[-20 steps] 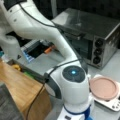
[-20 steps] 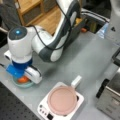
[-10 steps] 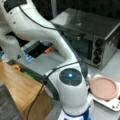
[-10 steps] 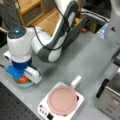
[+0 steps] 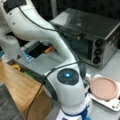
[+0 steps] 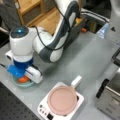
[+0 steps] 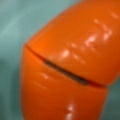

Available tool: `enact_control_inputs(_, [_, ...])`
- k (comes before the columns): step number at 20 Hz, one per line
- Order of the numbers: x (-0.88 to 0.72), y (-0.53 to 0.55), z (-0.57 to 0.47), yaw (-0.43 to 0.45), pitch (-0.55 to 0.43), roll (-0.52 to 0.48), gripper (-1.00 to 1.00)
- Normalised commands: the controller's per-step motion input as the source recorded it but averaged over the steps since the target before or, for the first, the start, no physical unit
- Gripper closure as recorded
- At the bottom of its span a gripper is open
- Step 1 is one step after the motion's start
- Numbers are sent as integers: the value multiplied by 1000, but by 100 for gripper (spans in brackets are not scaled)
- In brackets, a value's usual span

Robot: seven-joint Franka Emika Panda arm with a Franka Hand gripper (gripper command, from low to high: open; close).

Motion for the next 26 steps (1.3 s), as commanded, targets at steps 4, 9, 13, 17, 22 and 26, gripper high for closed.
enact_control_inputs(4, [358, -7, -568, -54, -54, 258, 100])
enact_control_inputs(9, [388, 10, -643, -69, -56, 236, 100])
enact_control_inputs(13, [357, 13, -595, -88, -17, 197, 100])
enact_control_inputs(17, [254, 33, -386, -105, 62, 151, 100])
enact_control_inputs(22, [116, 74, -79, -119, 161, 127, 100])
enact_control_inputs(26, [25, 152, 202, -132, 205, 110, 100])
